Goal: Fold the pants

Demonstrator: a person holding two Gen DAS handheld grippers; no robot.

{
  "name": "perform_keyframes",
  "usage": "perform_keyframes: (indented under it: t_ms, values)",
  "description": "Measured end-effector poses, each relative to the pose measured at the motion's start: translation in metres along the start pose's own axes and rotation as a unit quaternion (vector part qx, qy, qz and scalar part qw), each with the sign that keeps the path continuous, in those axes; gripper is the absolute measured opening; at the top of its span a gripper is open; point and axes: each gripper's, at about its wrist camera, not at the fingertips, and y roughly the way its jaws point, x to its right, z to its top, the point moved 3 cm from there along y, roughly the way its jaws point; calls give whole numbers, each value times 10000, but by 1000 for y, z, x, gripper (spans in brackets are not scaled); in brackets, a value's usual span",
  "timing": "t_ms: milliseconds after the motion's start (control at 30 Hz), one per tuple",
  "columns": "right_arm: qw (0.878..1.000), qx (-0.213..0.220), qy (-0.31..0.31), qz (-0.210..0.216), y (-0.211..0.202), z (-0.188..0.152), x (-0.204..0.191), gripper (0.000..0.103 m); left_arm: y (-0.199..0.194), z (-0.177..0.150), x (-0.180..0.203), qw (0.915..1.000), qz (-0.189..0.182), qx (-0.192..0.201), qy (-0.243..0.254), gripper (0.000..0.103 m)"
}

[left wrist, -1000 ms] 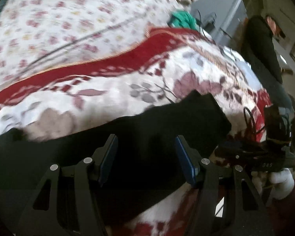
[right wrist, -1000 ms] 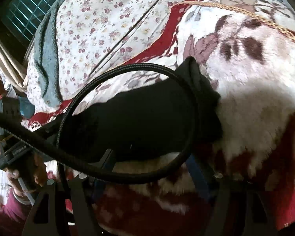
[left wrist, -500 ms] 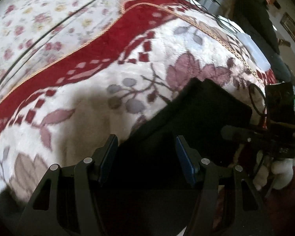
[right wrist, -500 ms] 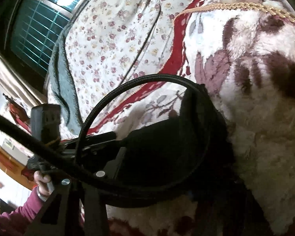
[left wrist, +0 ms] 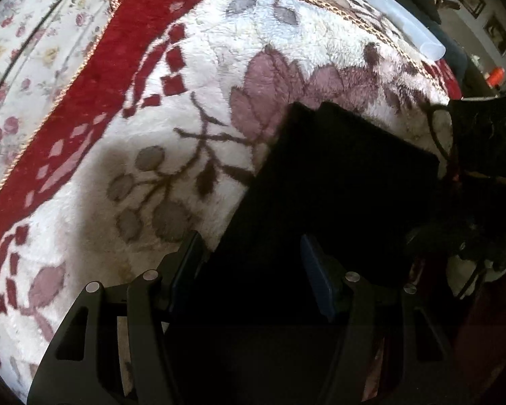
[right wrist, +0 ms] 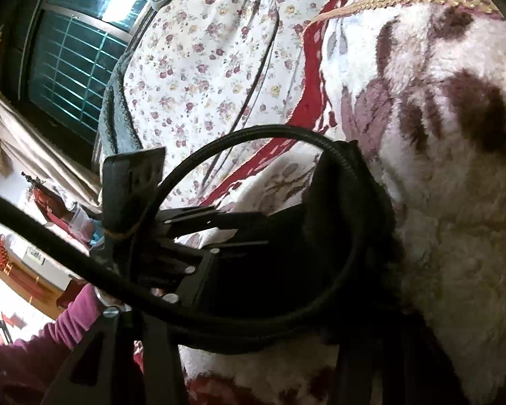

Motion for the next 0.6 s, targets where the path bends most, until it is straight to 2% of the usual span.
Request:
perform_keyframes:
  t_ms: [33,67,100,200,267,433,600]
  values:
    - [10000,12,-3,23,0,1,1,32,1,0,-1,10000,-49,12,-4,57]
    - [10000,36,38,21,1,1,3,25,2,0,0,9999,-85,37,45,46]
    - [9999,27,101,6,2,2,6,15,2,-1,2,9998,-128,63,118,42]
    - [9999,-98,96,106,8,1,5,10,2,-1,3,9998,-35,135,110,31]
    - [9993,-88,194,292,7,2,4,7,0,-4,7,9997,6,238,97,17]
    - [9972,-49,265,692,0,5,-6,6,-18,-4,21,9987,67,490,115,13]
    - [9952,-44,-180,964,-10,12,-42,6,-55,-8,29,9951,78,985,63,13]
